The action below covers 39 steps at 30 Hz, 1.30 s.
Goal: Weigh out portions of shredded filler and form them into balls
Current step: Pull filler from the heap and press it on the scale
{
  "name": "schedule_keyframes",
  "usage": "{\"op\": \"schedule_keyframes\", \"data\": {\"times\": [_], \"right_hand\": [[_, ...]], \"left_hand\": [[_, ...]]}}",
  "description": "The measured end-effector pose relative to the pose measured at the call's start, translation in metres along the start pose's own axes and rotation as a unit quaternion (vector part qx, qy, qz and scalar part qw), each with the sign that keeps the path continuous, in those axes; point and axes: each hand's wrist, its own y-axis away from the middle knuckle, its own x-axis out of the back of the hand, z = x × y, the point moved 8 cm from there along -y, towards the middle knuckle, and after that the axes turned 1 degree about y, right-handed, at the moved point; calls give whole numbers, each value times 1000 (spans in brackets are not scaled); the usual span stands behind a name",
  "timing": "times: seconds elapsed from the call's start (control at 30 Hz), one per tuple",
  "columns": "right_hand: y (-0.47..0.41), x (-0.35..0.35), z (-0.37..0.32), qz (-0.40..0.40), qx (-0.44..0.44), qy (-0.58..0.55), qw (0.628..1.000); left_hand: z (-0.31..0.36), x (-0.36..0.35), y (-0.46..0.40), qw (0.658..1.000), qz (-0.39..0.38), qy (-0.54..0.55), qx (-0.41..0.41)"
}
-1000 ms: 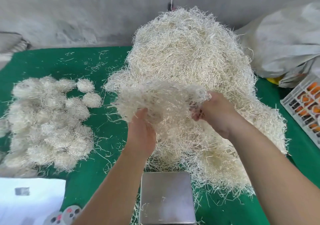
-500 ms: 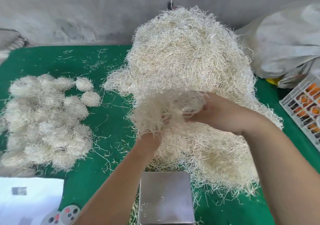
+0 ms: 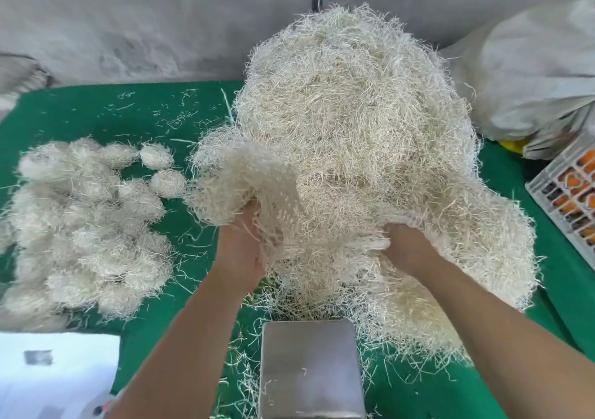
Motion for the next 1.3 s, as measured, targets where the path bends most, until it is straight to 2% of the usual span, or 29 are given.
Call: {"op": "schedule_keyframes", "data": {"times": [0.03,0.07,0.1,0.13,0.17,0.2,0.23,0.27,0.3,0.37,0.43,0.47,0.5,0.53,0.6,0.67,0.7,0.73,0.8,0.83,0.9,0.97,1.0,1.07,1.13,1.17,1.23,1.3], "right_hand": [[-3,5,11,6,-38,-80,996],[-5,12,24,16,-83,-170,982],[-7,17,39,30,-132,-261,956],[-8,21,53,40,-181,-346,920],[-10,26,62,46,-213,-409,886],[-11,31,66,53,-226,-453,861],[-11,38,66,60,-222,-475,850],[-11,45,59,58,-197,-467,860],[-9,52,46,42,-161,-418,893],[-3,56,11,-59,-55,-236,968],[5,52,-13,-164,21,-39,986],[7,56,-20,-177,39,28,983],[10,67,-27,-161,49,64,984],[13,84,-35,-111,55,61,990],[33,121,-54,67,86,-6,994],[71,134,-79,224,140,-44,963],[90,126,-93,243,174,-54,953],[103,108,-108,209,206,-88,952],[125,58,-132,21,204,-248,947],[132,35,-136,-48,179,-325,928],[139,7,-128,-76,96,-436,891],[144,-10,-118,-79,50,-482,871],[148,-14,-115,-67,54,-483,871],[150,-17,-106,-32,81,-442,893],[152,-19,-92,0,88,-419,904],[153,-22,-86,14,87,-407,909],[154,-37,-82,8,105,-362,926],[159,-68,-92,-49,146,-276,949]], "left_hand": [[18,8,2,995,10,-95,-42],[30,14,-3,959,24,-252,-128],[24,20,-12,924,30,-352,-149],[8,27,-24,930,14,-349,-116],[-18,27,-32,963,-34,-266,-16],[-29,24,-37,965,-74,-250,24],[-33,25,-39,950,-93,-298,-10],[-39,25,-40,944,-111,-309,-11],[-45,24,-39,932,-117,-342,-15],[-57,20,-38,923,-115,-368,-20],[-61,8,-28,928,-140,-344,-24],[-60,1,-24,932,-153,-327,-35],[-58,-3,-17,931,-157,-323,-60],[-51,-8,-7,923,-156,-337,-101],[-40,-20,15,904,-175,-355,-165],[-27,-32,40,906,-199,-315,-201],[-18,-39,52,908,-223,-279,-218],[-11,-45,66,898,-273,-242,-247],[-10,-72,98,840,-424,-175,-291],[-17,-82,104,843,-453,-144,-251],[-28,-83,97,914,-394,-15,-94],[-38,-84,100,906,-388,172,-7],[-41,-75,101,909,-358,212,2],[-44,-42,89,958,-239,150,-45],[-51,-6,78,983,-142,85,-81],[-60,9,71,990,-108,71,-64],[-77,29,69,995,-72,69,-24],[-93,21,81,990,-136,34,-24]]}}
